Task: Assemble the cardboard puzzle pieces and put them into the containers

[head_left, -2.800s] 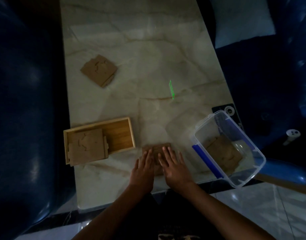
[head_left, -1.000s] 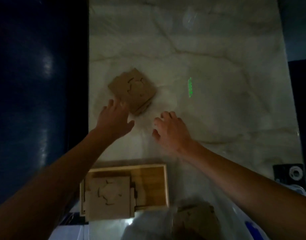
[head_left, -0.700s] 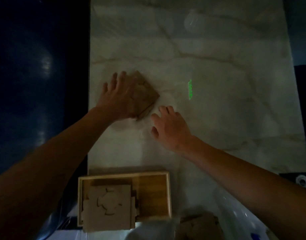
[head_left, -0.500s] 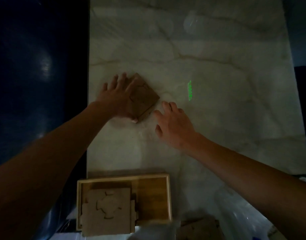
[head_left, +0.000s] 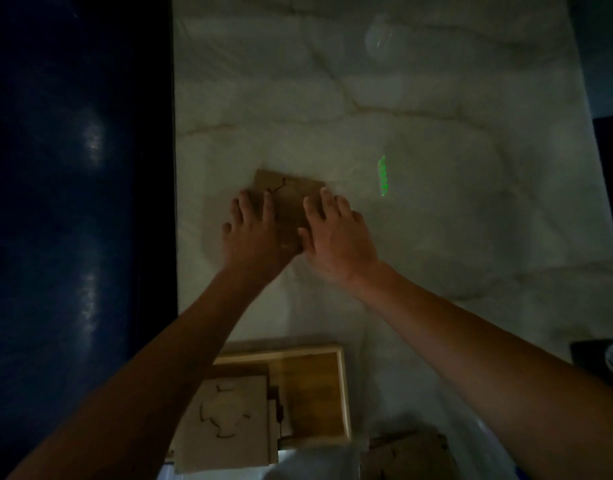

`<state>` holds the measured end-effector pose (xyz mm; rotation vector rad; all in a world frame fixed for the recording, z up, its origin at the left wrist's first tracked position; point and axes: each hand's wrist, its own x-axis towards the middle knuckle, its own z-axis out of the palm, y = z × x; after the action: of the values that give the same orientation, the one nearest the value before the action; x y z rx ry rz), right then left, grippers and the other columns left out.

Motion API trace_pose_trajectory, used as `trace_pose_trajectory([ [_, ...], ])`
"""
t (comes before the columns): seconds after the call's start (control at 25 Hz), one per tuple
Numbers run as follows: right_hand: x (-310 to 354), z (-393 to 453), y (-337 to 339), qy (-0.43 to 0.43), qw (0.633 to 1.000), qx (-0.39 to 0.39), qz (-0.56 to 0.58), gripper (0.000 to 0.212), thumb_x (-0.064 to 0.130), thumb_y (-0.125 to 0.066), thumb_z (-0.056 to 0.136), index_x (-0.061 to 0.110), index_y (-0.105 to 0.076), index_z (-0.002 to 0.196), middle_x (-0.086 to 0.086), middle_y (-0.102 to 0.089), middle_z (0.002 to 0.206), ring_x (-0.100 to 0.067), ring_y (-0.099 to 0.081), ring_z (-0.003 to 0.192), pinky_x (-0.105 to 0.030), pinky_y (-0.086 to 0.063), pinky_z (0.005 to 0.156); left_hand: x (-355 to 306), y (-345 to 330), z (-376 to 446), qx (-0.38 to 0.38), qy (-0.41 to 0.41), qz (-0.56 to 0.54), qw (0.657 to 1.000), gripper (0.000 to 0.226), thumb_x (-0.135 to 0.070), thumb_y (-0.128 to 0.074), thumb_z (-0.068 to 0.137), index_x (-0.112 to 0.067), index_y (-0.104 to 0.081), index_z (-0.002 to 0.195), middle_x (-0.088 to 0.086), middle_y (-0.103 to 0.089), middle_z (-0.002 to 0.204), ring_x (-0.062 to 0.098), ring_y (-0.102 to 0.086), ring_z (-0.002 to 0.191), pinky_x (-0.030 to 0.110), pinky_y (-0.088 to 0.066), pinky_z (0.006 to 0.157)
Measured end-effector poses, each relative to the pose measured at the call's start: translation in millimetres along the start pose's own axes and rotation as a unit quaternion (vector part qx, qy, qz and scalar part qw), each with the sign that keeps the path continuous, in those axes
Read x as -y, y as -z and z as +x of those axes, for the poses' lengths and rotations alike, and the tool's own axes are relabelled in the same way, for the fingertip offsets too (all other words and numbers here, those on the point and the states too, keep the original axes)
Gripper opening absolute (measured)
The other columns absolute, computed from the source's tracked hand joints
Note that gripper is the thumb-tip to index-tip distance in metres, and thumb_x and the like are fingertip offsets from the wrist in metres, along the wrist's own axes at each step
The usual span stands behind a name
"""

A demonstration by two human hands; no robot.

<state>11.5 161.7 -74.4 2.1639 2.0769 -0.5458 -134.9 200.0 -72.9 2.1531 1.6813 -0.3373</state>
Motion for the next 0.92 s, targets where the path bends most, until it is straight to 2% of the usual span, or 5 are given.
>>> trace_pose_trajectory([
  [0.12,-9,-7,-9,0.031,0.999,0.013,-0.018,0.063,0.044,-0.036,0.099,0.011,-0.028,0.153,-0.022,-0.013,0.162,-0.039,-0.021,0.145,-0.051,-0.032,0.109,-3,-13,-20,-0.026,-0.011,0.021,0.999,0.103,-0.077,-0.054,0.075,-0.017,-0.022,0.152,0.03,-0.019,0.154,0.045,-0.024,0.14,0.054,-0.036,0.106],
  [0.24,-15,-11,-14,0.041,0.999,0.009,-0.027,0.065,0.044,-0.042,0.097,0.01,-0.031,0.151,-0.025,-0.015,0.161,-0.04,-0.023,0.145,-0.052,-0.032,0.11,6,-5,-19,-0.053,-0.047,0.012,0.997,0.103,-0.077,-0.061,0.065,-0.021,-0.033,0.146,0.026,-0.032,0.146,0.044,-0.036,0.13,0.053,-0.044,0.1],
  [0.44,-18,-13,-14,0.051,0.998,0.029,-0.031,0.067,0.045,-0.039,0.098,0.01,-0.024,0.153,-0.028,-0.009,0.161,-0.041,-0.014,0.148,-0.052,-0.027,0.113,17,5,-4,-0.028,-0.109,0.036,0.993,0.116,-0.072,-0.07,0.065,-0.033,-0.007,0.154,0.023,-0.016,0.16,0.043,-0.024,0.144,0.055,-0.035,0.108],
  [0.68,-13,-25,-8,0.031,0.999,0.025,-0.019,0.065,0.042,-0.043,0.098,0.013,-0.026,0.153,-0.029,-0.016,0.159,-0.045,-0.018,0.145,-0.052,-0.029,0.111,24,1,-11,-0.069,-0.125,0.032,0.989,0.109,-0.065,-0.073,0.068,-0.027,-0.017,0.155,0.027,-0.037,0.15,0.043,-0.04,0.135,0.053,-0.042,0.102],
  [0.92,-7,-33,-7,-0.021,0.998,0.015,0.053,0.077,0.04,-0.054,0.091,0.01,-0.02,0.153,-0.021,-0.025,0.159,-0.039,-0.025,0.144,-0.05,-0.034,0.11,19,1,-15,-0.076,-0.121,0.012,0.99,0.113,-0.06,-0.076,0.064,-0.026,-0.016,0.153,0.021,-0.049,0.137,0.039,-0.05,0.122,0.05,-0.048,0.096],
])
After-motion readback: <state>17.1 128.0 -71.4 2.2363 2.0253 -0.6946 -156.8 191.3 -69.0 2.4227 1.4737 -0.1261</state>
